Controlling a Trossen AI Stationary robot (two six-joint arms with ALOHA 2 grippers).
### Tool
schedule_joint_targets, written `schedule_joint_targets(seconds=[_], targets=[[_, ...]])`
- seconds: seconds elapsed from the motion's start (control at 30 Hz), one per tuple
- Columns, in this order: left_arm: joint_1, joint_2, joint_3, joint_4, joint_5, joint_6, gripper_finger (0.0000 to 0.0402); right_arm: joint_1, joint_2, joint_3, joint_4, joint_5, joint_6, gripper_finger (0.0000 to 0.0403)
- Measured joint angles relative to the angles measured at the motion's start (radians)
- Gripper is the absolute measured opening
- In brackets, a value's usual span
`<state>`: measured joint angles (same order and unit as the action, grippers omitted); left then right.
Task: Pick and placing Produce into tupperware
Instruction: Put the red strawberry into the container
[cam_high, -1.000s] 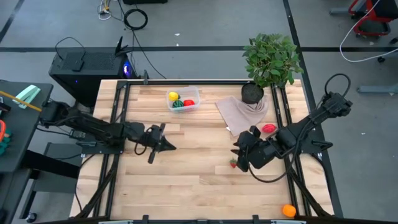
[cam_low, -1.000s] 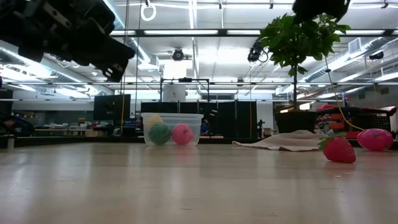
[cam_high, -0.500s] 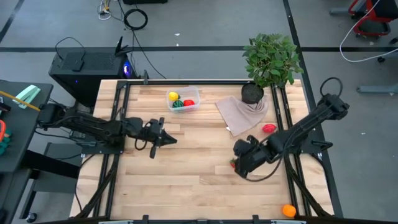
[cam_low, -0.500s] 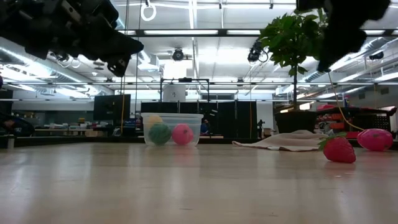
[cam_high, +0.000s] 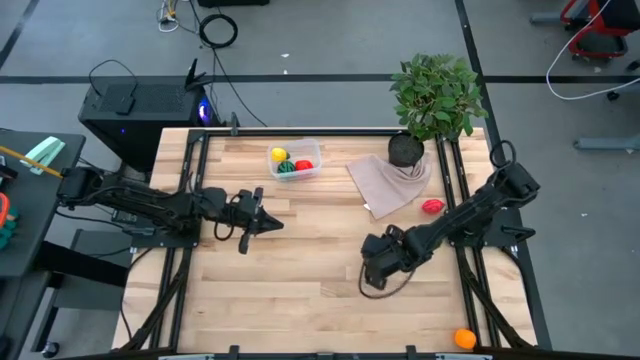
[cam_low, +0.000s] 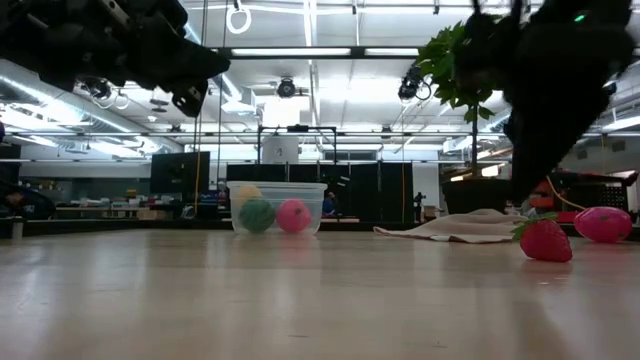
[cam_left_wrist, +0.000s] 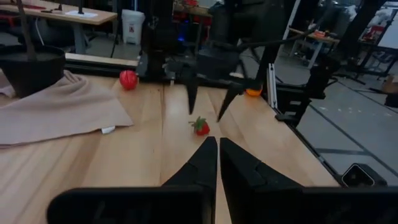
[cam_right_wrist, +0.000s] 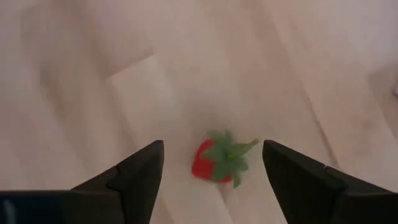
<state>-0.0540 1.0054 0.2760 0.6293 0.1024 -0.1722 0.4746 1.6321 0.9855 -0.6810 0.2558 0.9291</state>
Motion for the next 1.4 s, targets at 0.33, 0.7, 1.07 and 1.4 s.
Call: schedule_joint_targets(seconds=[0.33, 0.7, 1.07, 1.4], targets=[[0.000, -0.007, 0.000, -0.008, 0.000, 0.001, 0.0009, -0.056, 0.011, 0.000, -0.033, -0.006, 0.298, 0.0254], [0.000, -0.007, 0.000, -0.007, 0.000, 0.003, 0.0027, -0.052, 0.011, 0.000, -0.029, -0.024, 0.457, 0.0227], [0.000, -0.007, 0.000, -0.007, 0.000, 0.003, 0.0010, -0.053, 0.010, -0.040, -0.024, -0.046, 0.512, 0.0225], [0.000, -0.006, 0.000, -0.006, 0.000, 0.003, 0.0023, -0.061, 0.010, -0.040, -0.003, -0.048, 0.512, 0.0213]])
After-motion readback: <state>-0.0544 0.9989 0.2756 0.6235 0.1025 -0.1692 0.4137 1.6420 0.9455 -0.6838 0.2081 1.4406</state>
